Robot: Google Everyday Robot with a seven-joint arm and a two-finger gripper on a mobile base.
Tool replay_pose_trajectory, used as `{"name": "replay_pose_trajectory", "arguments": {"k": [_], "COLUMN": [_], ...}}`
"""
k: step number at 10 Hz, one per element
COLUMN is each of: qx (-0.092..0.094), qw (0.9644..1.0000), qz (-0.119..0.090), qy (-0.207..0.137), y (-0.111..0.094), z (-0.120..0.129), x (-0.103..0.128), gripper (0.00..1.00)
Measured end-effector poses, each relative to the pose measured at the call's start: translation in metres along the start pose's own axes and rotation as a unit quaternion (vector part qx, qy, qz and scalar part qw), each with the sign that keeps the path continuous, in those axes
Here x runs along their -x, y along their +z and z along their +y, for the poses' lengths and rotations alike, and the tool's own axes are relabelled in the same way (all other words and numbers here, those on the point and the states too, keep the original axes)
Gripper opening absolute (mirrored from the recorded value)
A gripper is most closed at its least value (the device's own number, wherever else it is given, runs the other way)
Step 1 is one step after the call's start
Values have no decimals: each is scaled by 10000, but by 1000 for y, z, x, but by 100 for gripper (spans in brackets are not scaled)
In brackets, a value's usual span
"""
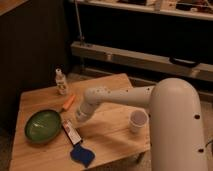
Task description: Push the eraser across the table
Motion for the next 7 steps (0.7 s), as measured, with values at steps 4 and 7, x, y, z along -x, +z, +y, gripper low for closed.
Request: {"name": "replay_pose_trajectory", "arguments": {"k": [4, 7], "qx": [133, 92], "qw": [9987, 9979], "qz": [227, 319], "qy": [-445, -555], "y": [16, 22], "z": [40, 50], "x": [-6, -7], "gripper": [7, 7]}}
